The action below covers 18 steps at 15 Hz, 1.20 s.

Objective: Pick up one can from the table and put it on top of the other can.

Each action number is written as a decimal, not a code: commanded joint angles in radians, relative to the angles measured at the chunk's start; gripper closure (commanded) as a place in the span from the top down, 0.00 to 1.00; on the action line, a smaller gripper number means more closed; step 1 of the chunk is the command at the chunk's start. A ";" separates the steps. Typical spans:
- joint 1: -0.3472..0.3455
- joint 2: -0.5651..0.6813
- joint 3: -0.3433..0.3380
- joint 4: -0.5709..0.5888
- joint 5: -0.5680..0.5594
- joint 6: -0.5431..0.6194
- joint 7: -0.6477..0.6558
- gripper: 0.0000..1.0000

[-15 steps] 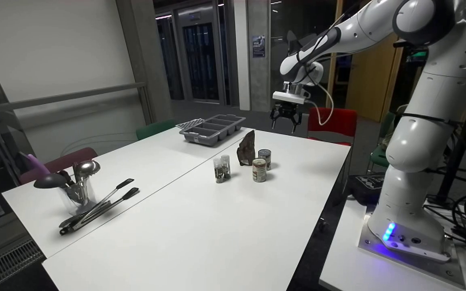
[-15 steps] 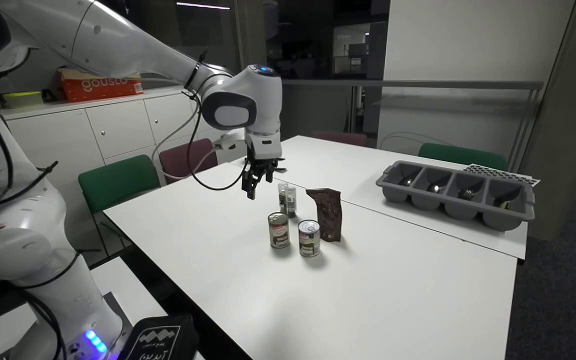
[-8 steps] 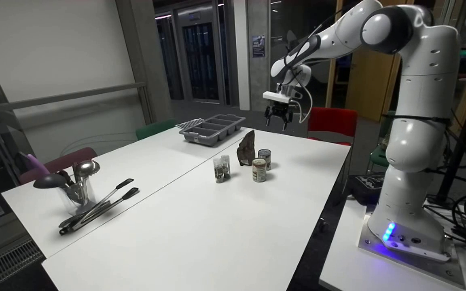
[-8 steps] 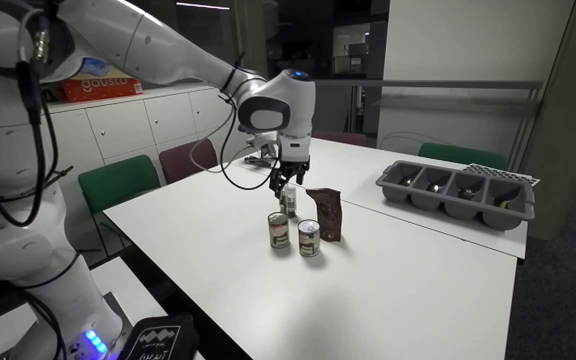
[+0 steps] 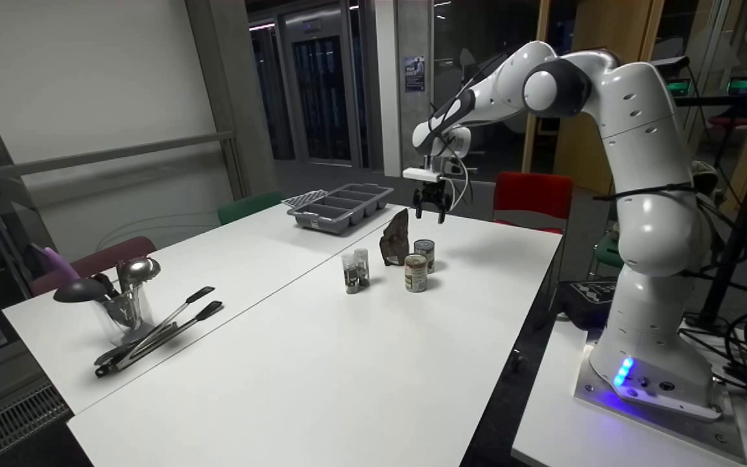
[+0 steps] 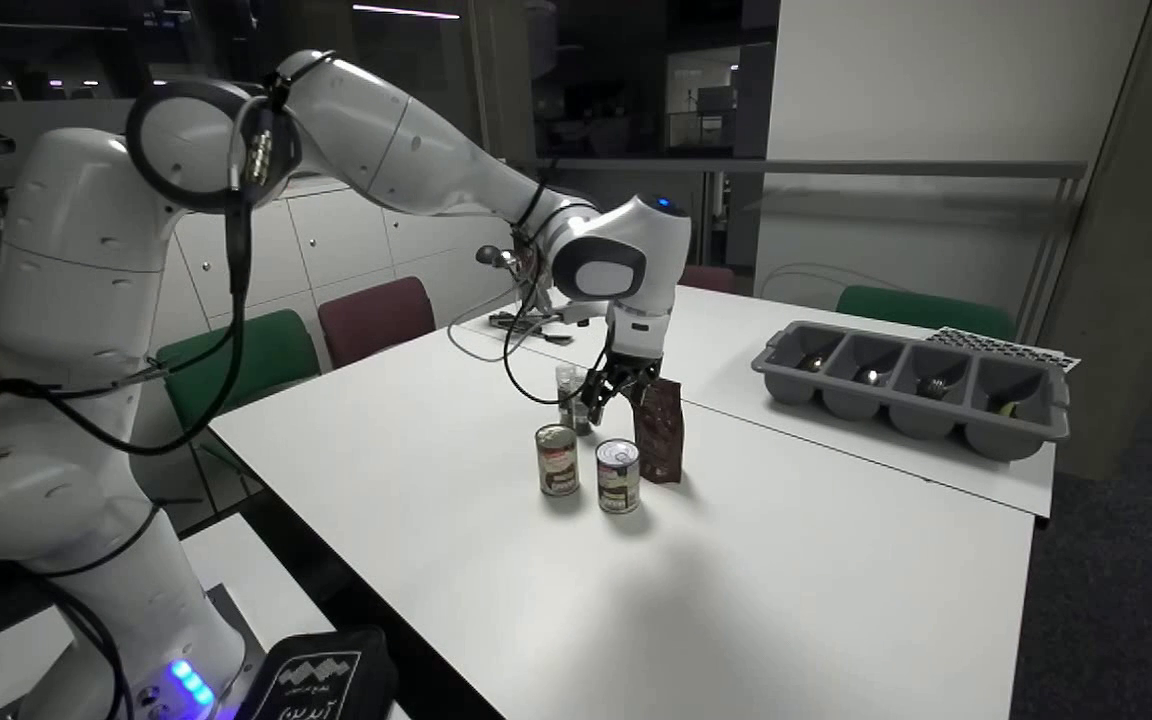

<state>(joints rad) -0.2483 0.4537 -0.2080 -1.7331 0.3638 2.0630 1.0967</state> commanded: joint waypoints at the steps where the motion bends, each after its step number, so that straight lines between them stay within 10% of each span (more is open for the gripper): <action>1: -0.018 0.098 0.003 0.128 0.033 -0.085 0.035 1.00; 18: -0.027 0.205 0.024 0.183 0.073 -0.124 0.017 1.00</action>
<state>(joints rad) -0.2532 0.6518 -0.1947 -1.5744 0.4136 1.9847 1.1174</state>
